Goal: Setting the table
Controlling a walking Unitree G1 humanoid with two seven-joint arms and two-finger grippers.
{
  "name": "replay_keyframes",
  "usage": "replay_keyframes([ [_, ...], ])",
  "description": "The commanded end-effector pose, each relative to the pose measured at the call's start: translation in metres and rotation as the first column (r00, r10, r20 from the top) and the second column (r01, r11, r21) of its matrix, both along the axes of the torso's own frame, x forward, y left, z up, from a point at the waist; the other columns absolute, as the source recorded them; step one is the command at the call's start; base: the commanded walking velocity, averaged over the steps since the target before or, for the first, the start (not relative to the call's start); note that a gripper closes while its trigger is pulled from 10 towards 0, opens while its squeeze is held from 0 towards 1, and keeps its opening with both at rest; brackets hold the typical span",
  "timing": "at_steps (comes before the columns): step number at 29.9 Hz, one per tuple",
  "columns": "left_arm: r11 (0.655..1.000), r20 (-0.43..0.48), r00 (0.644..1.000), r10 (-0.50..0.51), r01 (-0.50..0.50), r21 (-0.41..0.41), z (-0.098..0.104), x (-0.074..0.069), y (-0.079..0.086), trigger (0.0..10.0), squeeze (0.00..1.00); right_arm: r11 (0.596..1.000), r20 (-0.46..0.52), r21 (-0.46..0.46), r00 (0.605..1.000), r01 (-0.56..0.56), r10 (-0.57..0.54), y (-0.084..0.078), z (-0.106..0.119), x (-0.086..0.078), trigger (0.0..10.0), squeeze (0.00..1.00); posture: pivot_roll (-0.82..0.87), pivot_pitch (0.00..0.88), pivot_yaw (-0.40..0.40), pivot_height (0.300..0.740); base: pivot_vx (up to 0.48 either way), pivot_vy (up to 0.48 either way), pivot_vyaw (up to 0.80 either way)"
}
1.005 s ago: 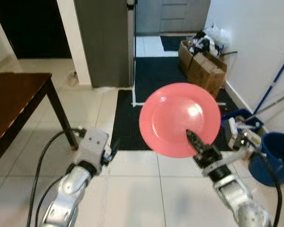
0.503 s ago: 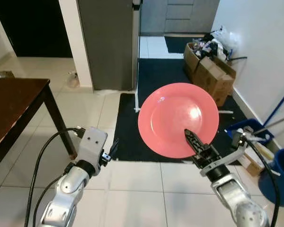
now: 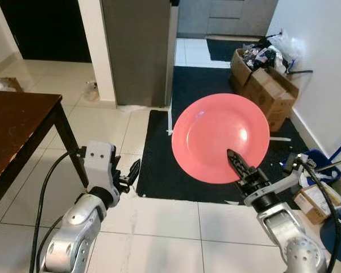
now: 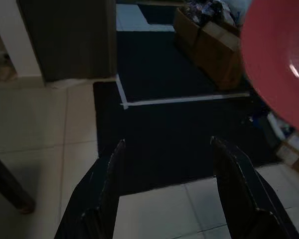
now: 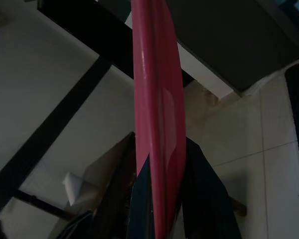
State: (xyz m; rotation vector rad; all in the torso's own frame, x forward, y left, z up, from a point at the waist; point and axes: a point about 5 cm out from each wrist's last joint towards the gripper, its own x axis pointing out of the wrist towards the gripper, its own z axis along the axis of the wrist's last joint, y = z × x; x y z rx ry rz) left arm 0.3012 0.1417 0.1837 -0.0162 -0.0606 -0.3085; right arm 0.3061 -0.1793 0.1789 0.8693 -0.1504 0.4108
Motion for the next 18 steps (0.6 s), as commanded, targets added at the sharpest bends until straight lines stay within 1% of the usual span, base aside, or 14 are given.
replay_keyframes([
  [1, 0.999, -0.042, 0.999, 0.000, 0.002, 0.046, -0.008, -0.003, 0.001, 10.0, 0.00, 0.998, -0.066, -0.034, 0.997, 0.045, -0.047, -0.005, -0.014, 0.000, 10.0, 0.00, 0.08, 0.084, 0.060, 0.740, 0.000, 0.000, 0.00],
  [2, 0.998, -0.048, 0.999, 0.006, -0.003, 0.055, -0.009, -0.003, 0.002, 10.0, 0.00, 0.997, -0.088, -0.054, 0.994, 0.056, -0.060, -0.006, -0.018, 0.001, 10.0, 0.00, 0.08, 0.080, 0.060, 0.740, 0.000, 0.000, 0.00],
  [4, 0.997, -0.051, 0.998, 0.028, -0.024, 0.079, -0.011, -0.002, 0.006, 10.0, 0.00, 0.977, -0.121, -0.170, 0.981, 0.127, -0.149, -0.009, -0.030, 0.003, 10.0, 0.00, 0.08, 0.080, 0.059, 0.740, 0.000, 0.000, 0.00],
  [5, 0.995, -0.048, 0.998, 0.037, -0.032, 0.090, -0.012, -0.001, 0.007, 10.0, 0.00, 0.963, -0.112, -0.213, 0.975, 0.166, -0.193, -0.011, -0.033, 0.003, 10.0, 0.00, 0.08, 0.079, 0.059, 0.740, 0.000, 0.000, 0.00],
  [6, 0.992, -0.056, 0.997, 0.055, -0.048, 0.113, -0.014, -0.001, 0.010, 10.0, 0.00, 0.936, -0.070, -0.296, 0.972, 0.192, -0.222, -0.012, -0.039, -0.001, 10.0, 0.00, 0.07, 0.078, 0.056, 0.740, 0.000, 0.000, 0.00],
  [7, 0.992, -0.056, 0.997, 0.055, -0.048, 0.113, -0.014, -0.001, 0.010, 10.0, 0.00, 0.936, -0.070, -0.296, 0.972, 0.192, -0.222, -0.012, -0.039, -0.001, 10.0, 0.00, 0.07, 0.078, 0.056, 0.740, 0.000, 0.000, 0.00],
  [8, 0.991, -0.059, 0.996, 0.060, -0.053, 0.120, -0.014, -0.001, 0.011, 10.0, 0.00, 0.926, -0.054, -0.329, 0.975, 0.184, -0.213, -0.012, -0.041, -0.003, 10.0, 0.00, 0.07, 0.078, 0.056, 0.740, 0.000, 0.000, 0.00],
  [9, 0.990, -0.063, 0.996, 0.068, -0.059, 0.127, -0.015, -0.001, 0.014, 10.0, 0.00, 0.949, -0.116, -0.292, 0.981, 0.118, -0.157, -0.009, -0.049, -0.005, 10.0, 0.00, 0.07, 0.078, 0.057, 0.740, 0.000, 0.000, 0.00],
  [10, 0.990, -0.063, 0.996, 0.068, -0.059, 0.127, -0.015, -0.001, 0.014, 10.0, 0.00, 0.949, -0.116, -0.292, 0.981, 0.118, -0.157, -0.009, -0.049, -0.005, 10.0, 0.00, 0.07, 0.078, 0.057, 0.740, 0.000, 0.000, 0.00],
  [12, 0.988, -0.068, 0.995, 0.079, -0.069, 0.135, -0.017, -0.001, 0.017, 10.0, 0.00, 0.968, -0.203, -0.239, 0.971, 0.072, -0.122, -0.009, -0.058, -0.007, 10.0, 0.00, 0.07, 0.078, 0.056, 0.740, 0.000, 0.000, 0.00],
  [13, 0.987, -0.070, 0.994, 0.084, -0.073, 0.141, -0.017, 0.000, 0.019, 10.0, 0.00, 0.973, -0.238, -0.217, 0.962, 0.081, -0.133, -0.011, -0.061, -0.007, 10.0, 0.00, 0.07, 0.079, 0.057, 0.740, 0.000, 0.000, 0.00],
  [14, 0.987, -0.072, 0.994, 0.086, -0.075, 0.145, -0.018, 0.000, 0.020, 10.0, 0.00, 0.971, -0.263, -0.219, 0.952, 0.100, -0.158, -0.014, -0.063, -0.006, 10.0, 0.00, 0.07, 0.080, 0.057, 0.740, 0.000, 0.000, 0.00],
  [15, 0.987, -0.072, 0.994, 0.086, -0.075, 0.145, -0.018, 0.000, 0.020, 10.0, 0.00, 0.971, -0.263, -0.219, 0.952, 0.100, -0.158, -0.014, -0.063, -0.006, 10.0, 0.00, 0.07, 0.080, 0.057, 0.740, 0.000, 0.000, 0.00],
  [18, 0.984, -0.083, 0.992, 0.093, -0.079, 0.157, -0.020, 0.000, 0.021, 10.0, 0.00, 0.967, -0.388, -0.208, 0.895, 0.146, -0.219, -0.022, -0.078, -0.003, 10.0, 0.00, 0.07, 0.082, 0.059, 0.740, 0.000, 0.000, 0.00],
])
